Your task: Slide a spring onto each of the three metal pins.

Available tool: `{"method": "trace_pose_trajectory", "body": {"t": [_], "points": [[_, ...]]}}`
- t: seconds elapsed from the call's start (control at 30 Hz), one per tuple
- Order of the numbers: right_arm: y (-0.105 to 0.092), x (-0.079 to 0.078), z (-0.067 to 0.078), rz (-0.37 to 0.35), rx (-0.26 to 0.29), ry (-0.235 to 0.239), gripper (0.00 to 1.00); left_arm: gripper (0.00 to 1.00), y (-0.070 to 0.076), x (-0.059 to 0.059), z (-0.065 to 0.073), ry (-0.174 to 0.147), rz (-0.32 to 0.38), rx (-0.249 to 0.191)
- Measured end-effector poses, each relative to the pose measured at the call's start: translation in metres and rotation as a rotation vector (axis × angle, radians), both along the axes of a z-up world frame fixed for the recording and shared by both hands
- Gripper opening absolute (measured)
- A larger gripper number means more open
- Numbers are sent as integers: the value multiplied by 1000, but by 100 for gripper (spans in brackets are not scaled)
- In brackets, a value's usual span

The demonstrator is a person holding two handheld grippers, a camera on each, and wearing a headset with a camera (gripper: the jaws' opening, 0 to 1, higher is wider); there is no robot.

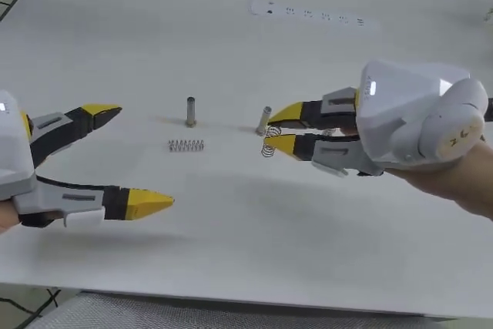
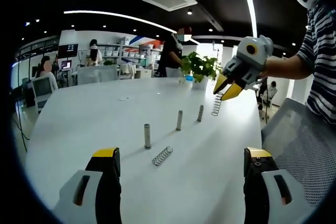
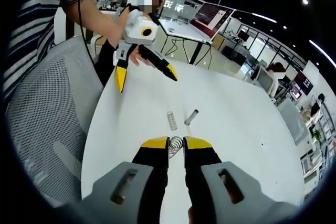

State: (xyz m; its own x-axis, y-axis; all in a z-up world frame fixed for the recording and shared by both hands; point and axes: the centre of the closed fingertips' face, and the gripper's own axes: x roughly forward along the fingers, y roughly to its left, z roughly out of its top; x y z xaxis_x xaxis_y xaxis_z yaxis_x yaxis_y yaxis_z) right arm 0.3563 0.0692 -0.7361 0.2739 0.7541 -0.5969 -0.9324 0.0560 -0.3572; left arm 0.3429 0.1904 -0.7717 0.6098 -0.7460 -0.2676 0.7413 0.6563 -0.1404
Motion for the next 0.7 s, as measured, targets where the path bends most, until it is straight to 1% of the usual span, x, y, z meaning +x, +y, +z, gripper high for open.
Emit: {"method": "trace_pose_trajectory", "body": {"t": [0.07, 0.2, 0.37, 0.53, 0.63, 0.7], "points": [[0, 1, -5, -1, -11, 2, 12, 97, -1, -2, 0, -1, 2, -1], [-2, 5, -12, -19, -12, 9, 12, 97, -2, -4, -1, 4, 5, -8], [-7, 18, -21, -68, -11, 15, 12, 97, 1, -6, -4, 12, 11, -1], [-13, 32, -22, -106, -13, 1, 12, 97, 6, -6, -2, 9, 23, -1], [-14, 40, -20, -123, -7, -4, 12, 97, 7, -6, -1, 6, 27, -3], [-14, 44, -18, -129, -10, -16, 12, 97, 7, -6, -1, 3, 28, -3]]}}
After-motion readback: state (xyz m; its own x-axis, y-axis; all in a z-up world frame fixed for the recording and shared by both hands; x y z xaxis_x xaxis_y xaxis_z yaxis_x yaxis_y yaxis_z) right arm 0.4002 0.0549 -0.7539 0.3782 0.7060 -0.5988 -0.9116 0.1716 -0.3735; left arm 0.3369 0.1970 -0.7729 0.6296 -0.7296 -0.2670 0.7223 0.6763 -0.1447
